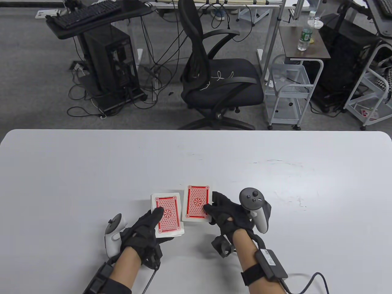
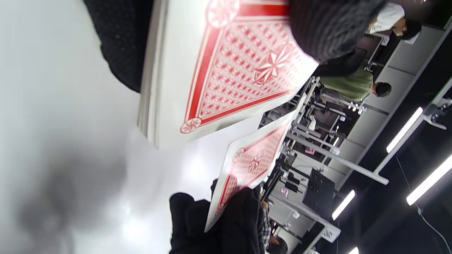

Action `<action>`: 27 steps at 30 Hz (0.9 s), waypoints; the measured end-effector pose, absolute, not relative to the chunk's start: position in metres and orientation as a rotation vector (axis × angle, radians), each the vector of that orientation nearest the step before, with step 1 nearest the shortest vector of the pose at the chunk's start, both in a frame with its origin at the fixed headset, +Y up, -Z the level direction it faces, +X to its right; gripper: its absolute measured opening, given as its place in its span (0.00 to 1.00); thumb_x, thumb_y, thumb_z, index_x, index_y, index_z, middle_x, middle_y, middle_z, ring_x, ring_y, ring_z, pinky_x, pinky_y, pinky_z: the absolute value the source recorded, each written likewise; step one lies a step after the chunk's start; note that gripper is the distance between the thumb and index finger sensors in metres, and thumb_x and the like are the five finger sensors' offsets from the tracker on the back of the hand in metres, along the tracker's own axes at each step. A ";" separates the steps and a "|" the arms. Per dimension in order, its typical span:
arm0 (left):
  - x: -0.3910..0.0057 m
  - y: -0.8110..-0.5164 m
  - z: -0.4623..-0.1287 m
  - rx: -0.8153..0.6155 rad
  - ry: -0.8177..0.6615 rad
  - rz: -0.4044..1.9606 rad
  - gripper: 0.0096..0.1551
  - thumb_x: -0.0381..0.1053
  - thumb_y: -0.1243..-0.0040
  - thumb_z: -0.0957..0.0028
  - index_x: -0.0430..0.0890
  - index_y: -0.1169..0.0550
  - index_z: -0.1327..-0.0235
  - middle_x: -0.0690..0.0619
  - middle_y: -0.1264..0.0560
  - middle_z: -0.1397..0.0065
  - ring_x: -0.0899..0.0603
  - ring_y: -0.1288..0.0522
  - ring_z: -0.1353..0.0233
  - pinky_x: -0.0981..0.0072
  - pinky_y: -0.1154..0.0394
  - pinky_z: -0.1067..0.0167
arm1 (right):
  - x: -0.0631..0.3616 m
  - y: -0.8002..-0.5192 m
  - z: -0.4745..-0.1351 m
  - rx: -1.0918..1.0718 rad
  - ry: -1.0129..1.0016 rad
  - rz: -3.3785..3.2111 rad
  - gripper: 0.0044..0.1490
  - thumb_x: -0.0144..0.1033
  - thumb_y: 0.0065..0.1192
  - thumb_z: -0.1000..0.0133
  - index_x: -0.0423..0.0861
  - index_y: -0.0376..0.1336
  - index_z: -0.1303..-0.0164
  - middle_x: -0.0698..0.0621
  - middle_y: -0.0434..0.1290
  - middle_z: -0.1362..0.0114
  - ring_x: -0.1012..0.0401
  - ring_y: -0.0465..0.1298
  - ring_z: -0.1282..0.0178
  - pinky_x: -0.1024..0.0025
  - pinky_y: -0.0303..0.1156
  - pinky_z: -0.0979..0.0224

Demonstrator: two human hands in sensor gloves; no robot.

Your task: Four-player card dealing with fan arrangement

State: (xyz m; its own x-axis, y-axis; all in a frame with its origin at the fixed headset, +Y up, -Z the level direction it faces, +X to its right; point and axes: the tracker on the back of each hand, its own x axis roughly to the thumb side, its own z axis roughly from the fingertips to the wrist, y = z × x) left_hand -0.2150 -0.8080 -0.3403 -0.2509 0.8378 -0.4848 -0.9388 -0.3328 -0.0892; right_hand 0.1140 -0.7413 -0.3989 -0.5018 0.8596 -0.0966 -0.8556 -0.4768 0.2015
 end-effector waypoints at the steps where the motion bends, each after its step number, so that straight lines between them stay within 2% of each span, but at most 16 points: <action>1: -0.218 -0.809 -0.342 -0.520 0.268 1.835 0.32 0.63 0.39 0.42 0.53 0.32 0.28 0.54 0.24 0.28 0.39 0.18 0.34 0.50 0.18 0.42 | 0.111 -0.739 -0.409 0.018 0.255 2.158 0.45 0.38 0.70 0.42 0.34 0.52 0.22 0.48 0.74 0.40 0.61 0.84 0.61 0.47 0.73 0.41; 8: -0.228 -0.810 -0.347 -0.499 0.286 1.810 0.33 0.62 0.40 0.42 0.52 0.32 0.28 0.52 0.25 0.28 0.39 0.18 0.34 0.50 0.18 0.42 | 0.086 -0.739 -0.468 -0.062 0.250 2.618 0.46 0.40 0.71 0.43 0.34 0.52 0.23 0.48 0.75 0.42 0.63 0.84 0.66 0.49 0.74 0.42; 11: -0.230 -0.808 -0.347 -0.427 0.304 1.757 0.33 0.62 0.39 0.42 0.51 0.33 0.28 0.52 0.25 0.28 0.39 0.18 0.34 0.50 0.18 0.42 | 0.079 -0.746 -0.483 -0.147 0.260 2.765 0.46 0.41 0.71 0.44 0.34 0.53 0.23 0.49 0.75 0.44 0.63 0.84 0.68 0.49 0.74 0.43; 16: -0.228 -0.809 -0.348 -0.451 0.292 1.771 0.32 0.62 0.39 0.42 0.51 0.33 0.28 0.52 0.25 0.28 0.39 0.18 0.34 0.50 0.18 0.42 | 0.074 -0.758 -0.493 -0.224 0.268 2.886 0.46 0.45 0.71 0.44 0.36 0.55 0.24 0.50 0.76 0.47 0.63 0.83 0.68 0.48 0.73 0.42; 19: -0.227 -0.810 -0.349 -0.450 0.293 1.759 0.32 0.62 0.39 0.42 0.51 0.33 0.28 0.52 0.25 0.28 0.39 0.18 0.34 0.50 0.18 0.42 | 0.076 -0.759 -0.495 -0.258 0.273 2.915 0.48 0.50 0.70 0.44 0.38 0.54 0.23 0.49 0.76 0.45 0.62 0.82 0.65 0.47 0.72 0.40; 23: -0.226 -0.811 -0.349 -0.448 0.286 1.779 0.32 0.62 0.39 0.42 0.52 0.32 0.28 0.53 0.24 0.29 0.39 0.17 0.35 0.50 0.17 0.43 | 0.085 -0.745 -0.486 -0.239 0.223 2.865 0.47 0.53 0.64 0.42 0.38 0.52 0.21 0.46 0.73 0.39 0.59 0.82 0.59 0.45 0.70 0.38; 27: -0.220 -0.811 -0.350 -0.466 0.257 1.812 0.32 0.62 0.39 0.42 0.52 0.32 0.28 0.54 0.24 0.29 0.40 0.17 0.35 0.51 0.17 0.43 | 0.082 -0.723 -0.453 0.010 0.263 2.580 0.43 0.53 0.59 0.38 0.37 0.54 0.22 0.43 0.71 0.34 0.54 0.83 0.51 0.42 0.68 0.36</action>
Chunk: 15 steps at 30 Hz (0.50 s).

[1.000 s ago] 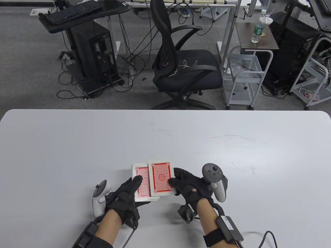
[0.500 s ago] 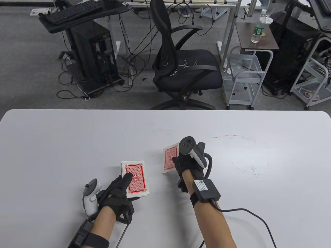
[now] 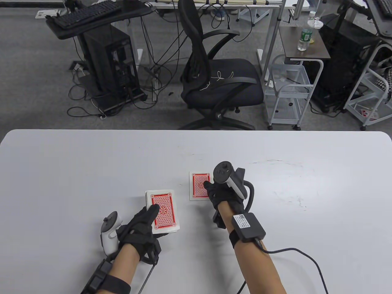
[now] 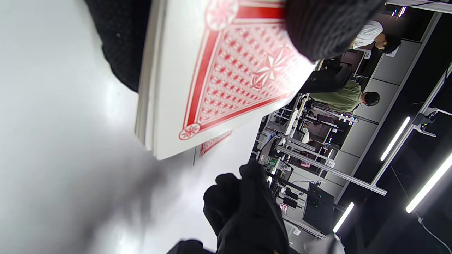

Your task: Four-player card dealing with fan arrangement

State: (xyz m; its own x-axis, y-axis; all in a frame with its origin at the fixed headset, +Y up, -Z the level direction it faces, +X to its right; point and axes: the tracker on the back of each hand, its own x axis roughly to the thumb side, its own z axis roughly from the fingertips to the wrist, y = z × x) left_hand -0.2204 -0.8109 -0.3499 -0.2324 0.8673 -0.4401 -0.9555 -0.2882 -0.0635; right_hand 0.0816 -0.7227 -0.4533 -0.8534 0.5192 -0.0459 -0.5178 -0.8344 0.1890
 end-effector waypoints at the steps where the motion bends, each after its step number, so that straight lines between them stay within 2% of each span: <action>1: -0.218 -0.811 -0.349 -0.473 0.249 1.820 0.32 0.62 0.39 0.42 0.52 0.32 0.29 0.54 0.24 0.29 0.40 0.17 0.35 0.51 0.17 0.43 | 0.078 -0.720 -0.444 0.097 0.281 2.490 0.44 0.54 0.59 0.38 0.37 0.55 0.22 0.42 0.70 0.33 0.53 0.82 0.49 0.41 0.68 0.36; 3: -0.211 -0.810 -0.348 -0.485 0.226 1.841 0.31 0.62 0.38 0.43 0.52 0.31 0.29 0.54 0.23 0.30 0.40 0.17 0.36 0.51 0.17 0.44 | 0.069 -0.719 -0.419 0.239 0.351 2.293 0.45 0.55 0.58 0.38 0.37 0.53 0.21 0.40 0.68 0.30 0.50 0.81 0.44 0.40 0.67 0.35; 6: -0.201 -0.808 -0.345 -0.495 0.180 1.853 0.31 0.62 0.37 0.43 0.52 0.30 0.31 0.55 0.22 0.31 0.41 0.16 0.37 0.51 0.16 0.45 | 0.058 -0.726 -0.393 0.307 0.410 2.239 0.52 0.57 0.62 0.40 0.35 0.49 0.19 0.39 0.65 0.28 0.47 0.78 0.38 0.37 0.65 0.34; 8: -0.193 -0.806 -0.343 -0.504 0.148 1.853 0.31 0.62 0.37 0.44 0.52 0.29 0.31 0.55 0.21 0.32 0.41 0.15 0.38 0.51 0.16 0.46 | 0.053 -0.732 -0.381 0.339 0.420 2.270 0.49 0.56 0.65 0.42 0.37 0.53 0.23 0.44 0.68 0.32 0.52 0.80 0.43 0.39 0.66 0.34; 10: -0.186 -0.805 -0.339 -0.512 0.127 1.844 0.31 0.63 0.37 0.45 0.53 0.29 0.32 0.56 0.22 0.32 0.41 0.16 0.37 0.51 0.17 0.45 | 0.054 -0.738 -0.373 0.308 0.365 2.239 0.41 0.52 0.68 0.43 0.39 0.59 0.30 0.50 0.73 0.42 0.58 0.83 0.55 0.43 0.70 0.37; 11: -0.185 -0.804 -0.338 -0.494 0.135 1.827 0.31 0.63 0.37 0.45 0.53 0.29 0.32 0.56 0.22 0.32 0.41 0.16 0.37 0.51 0.17 0.45 | 0.056 -0.741 -0.372 0.269 0.317 2.198 0.40 0.51 0.71 0.45 0.38 0.62 0.33 0.50 0.75 0.44 0.58 0.84 0.58 0.43 0.71 0.39; 13: -0.183 -0.803 -0.340 -0.519 0.066 1.823 0.31 0.63 0.37 0.45 0.53 0.29 0.31 0.55 0.22 0.31 0.41 0.16 0.37 0.50 0.17 0.44 | 0.062 -0.738 -0.371 0.257 0.345 2.190 0.38 0.50 0.73 0.47 0.38 0.64 0.34 0.50 0.76 0.46 0.59 0.85 0.59 0.44 0.71 0.39; 15: -0.181 -0.802 -0.341 -0.527 0.041 1.834 0.32 0.63 0.38 0.45 0.53 0.30 0.30 0.55 0.23 0.30 0.40 0.17 0.35 0.50 0.17 0.44 | 0.067 -0.736 -0.370 0.253 0.270 2.183 0.40 0.47 0.75 0.49 0.38 0.65 0.33 0.51 0.78 0.48 0.59 0.86 0.60 0.44 0.72 0.38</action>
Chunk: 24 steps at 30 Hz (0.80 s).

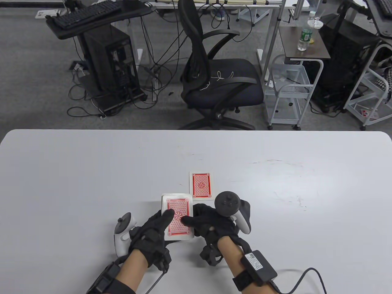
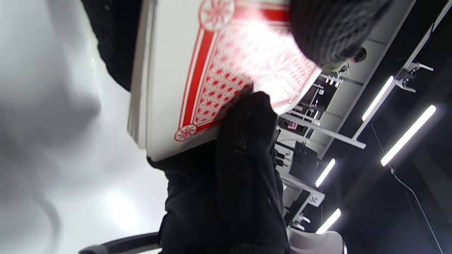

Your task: Four-player card dealing with fan arrangement

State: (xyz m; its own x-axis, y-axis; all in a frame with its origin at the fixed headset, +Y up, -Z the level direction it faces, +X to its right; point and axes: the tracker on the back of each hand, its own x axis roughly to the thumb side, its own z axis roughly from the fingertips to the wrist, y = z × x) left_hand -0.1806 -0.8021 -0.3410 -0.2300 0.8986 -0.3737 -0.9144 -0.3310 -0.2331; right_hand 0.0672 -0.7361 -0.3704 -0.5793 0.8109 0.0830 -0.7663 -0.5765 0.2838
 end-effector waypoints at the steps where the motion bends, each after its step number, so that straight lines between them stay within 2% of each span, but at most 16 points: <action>1: -0.181 -0.802 -0.341 -0.530 0.046 1.839 0.32 0.63 0.38 0.45 0.53 0.30 0.30 0.55 0.23 0.30 0.40 0.17 0.36 0.50 0.17 0.44 | 0.069 -0.737 -0.371 0.255 0.245 2.166 0.42 0.47 0.76 0.50 0.36 0.64 0.32 0.51 0.79 0.50 0.59 0.87 0.61 0.44 0.72 0.38; 5: -0.184 -0.803 -0.340 -0.512 0.072 1.873 0.32 0.63 0.40 0.45 0.52 0.29 0.31 0.54 0.22 0.31 0.40 0.16 0.37 0.50 0.17 0.45 | 0.083 -0.743 -0.375 0.250 0.328 2.003 0.44 0.42 0.75 0.48 0.33 0.60 0.29 0.52 0.80 0.48 0.58 0.88 0.58 0.44 0.72 0.38; 10: -0.195 -0.805 -0.339 -0.470 0.127 1.815 0.32 0.63 0.39 0.45 0.52 0.29 0.31 0.54 0.22 0.32 0.40 0.16 0.37 0.50 0.17 0.45 | 0.123 -0.738 -0.387 0.174 0.318 2.040 0.45 0.41 0.71 0.44 0.34 0.54 0.23 0.50 0.76 0.44 0.58 0.83 0.61 0.44 0.70 0.39; 18: -0.201 -0.807 -0.342 -0.465 0.140 1.784 0.32 0.63 0.39 0.45 0.52 0.29 0.31 0.54 0.22 0.31 0.40 0.16 0.37 0.50 0.17 0.45 | 0.192 -0.743 -0.397 -0.186 0.202 2.545 0.44 0.42 0.72 0.43 0.36 0.56 0.23 0.50 0.77 0.47 0.58 0.81 0.66 0.43 0.70 0.40; 22: -0.202 -0.807 -0.343 -0.459 0.139 1.774 0.32 0.63 0.39 0.45 0.51 0.29 0.31 0.54 0.22 0.32 0.40 0.16 0.37 0.50 0.17 0.45 | 0.195 -0.751 -0.401 -0.384 0.150 2.796 0.45 0.45 0.73 0.45 0.37 0.57 0.24 0.51 0.77 0.48 0.59 0.81 0.66 0.43 0.70 0.40; 24: -0.204 -0.807 -0.343 -0.457 0.143 1.766 0.32 0.63 0.39 0.45 0.51 0.29 0.31 0.54 0.22 0.31 0.40 0.16 0.37 0.50 0.17 0.45 | 0.192 -0.755 -0.403 -0.468 0.197 2.932 0.47 0.50 0.71 0.44 0.38 0.56 0.23 0.50 0.76 0.45 0.58 0.81 0.62 0.43 0.69 0.38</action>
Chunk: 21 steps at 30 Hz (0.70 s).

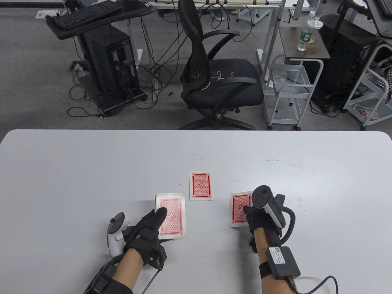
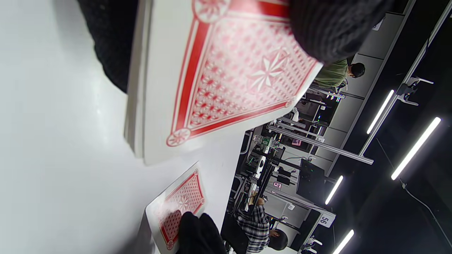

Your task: Four-player card dealing with fan arrangement

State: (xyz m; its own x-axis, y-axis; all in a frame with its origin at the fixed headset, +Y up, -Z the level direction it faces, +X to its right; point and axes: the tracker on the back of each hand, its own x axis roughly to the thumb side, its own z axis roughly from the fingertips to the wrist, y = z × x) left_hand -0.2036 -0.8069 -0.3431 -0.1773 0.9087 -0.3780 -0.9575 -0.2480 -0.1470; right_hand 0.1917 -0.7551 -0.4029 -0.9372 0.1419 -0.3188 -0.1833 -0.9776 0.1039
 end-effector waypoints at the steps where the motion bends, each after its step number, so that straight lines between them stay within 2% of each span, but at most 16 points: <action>1: -0.205 -0.807 -0.343 -0.457 0.151 1.755 0.32 0.63 0.39 0.45 0.51 0.29 0.31 0.54 0.22 0.31 0.40 0.16 0.37 0.50 0.17 0.45 | 0.190 -0.756 -0.403 -0.494 0.202 2.974 0.47 0.52 0.70 0.44 0.39 0.56 0.22 0.50 0.76 0.43 0.58 0.81 0.59 0.43 0.68 0.37; 6: -0.206 -0.805 -0.342 -0.449 0.171 1.750 0.32 0.63 0.39 0.45 0.51 0.29 0.31 0.54 0.22 0.31 0.40 0.16 0.37 0.50 0.17 0.45 | 0.187 -0.745 -0.399 -0.488 0.123 2.958 0.47 0.56 0.63 0.41 0.41 0.54 0.20 0.43 0.69 0.31 0.51 0.79 0.46 0.40 0.65 0.34; 9: -0.204 -0.802 -0.341 -0.444 0.157 1.768 0.32 0.63 0.39 0.45 0.51 0.29 0.31 0.54 0.22 0.31 0.40 0.16 0.37 0.50 0.17 0.45 | 0.175 -0.728 -0.393 -0.323 0.090 2.791 0.44 0.55 0.60 0.39 0.40 0.55 0.21 0.42 0.68 0.31 0.50 0.80 0.44 0.40 0.66 0.34; 13: -0.195 -0.799 -0.338 -0.473 0.124 1.792 0.31 0.63 0.39 0.44 0.52 0.29 0.31 0.54 0.22 0.31 0.40 0.16 0.37 0.50 0.17 0.45 | 0.131 -0.715 -0.379 0.047 0.145 2.447 0.42 0.54 0.60 0.38 0.39 0.56 0.22 0.42 0.70 0.32 0.50 0.81 0.45 0.40 0.66 0.35; 16: -0.189 -0.797 -0.335 -0.479 0.100 1.798 0.31 0.63 0.39 0.45 0.52 0.29 0.32 0.54 0.22 0.32 0.41 0.16 0.37 0.50 0.17 0.45 | 0.096 -0.720 -0.370 0.221 0.253 2.238 0.44 0.55 0.61 0.38 0.38 0.55 0.21 0.42 0.69 0.32 0.50 0.80 0.44 0.39 0.66 0.34; 17: -0.186 -0.797 -0.334 -0.484 0.091 1.796 0.31 0.63 0.39 0.45 0.52 0.29 0.32 0.55 0.21 0.32 0.41 0.16 0.37 0.50 0.17 0.45 | 0.084 -0.724 -0.368 0.264 0.295 2.199 0.46 0.56 0.62 0.39 0.37 0.54 0.21 0.42 0.68 0.32 0.50 0.80 0.44 0.39 0.65 0.34; 20: -0.181 -0.795 -0.330 -0.469 0.080 1.788 0.31 0.64 0.39 0.45 0.52 0.28 0.32 0.55 0.21 0.32 0.42 0.16 0.37 0.51 0.16 0.45 | 0.063 -0.731 -0.363 0.273 0.358 2.175 0.41 0.50 0.69 0.42 0.39 0.57 0.28 0.48 0.70 0.37 0.54 0.81 0.48 0.39 0.67 0.35; 21: -0.181 -0.795 -0.328 -0.460 0.100 1.800 0.31 0.64 0.38 0.45 0.53 0.28 0.32 0.56 0.21 0.32 0.42 0.16 0.37 0.51 0.16 0.45 | 0.061 -0.732 -0.362 0.239 0.293 2.175 0.39 0.49 0.70 0.44 0.39 0.59 0.30 0.49 0.72 0.39 0.55 0.82 0.51 0.40 0.68 0.36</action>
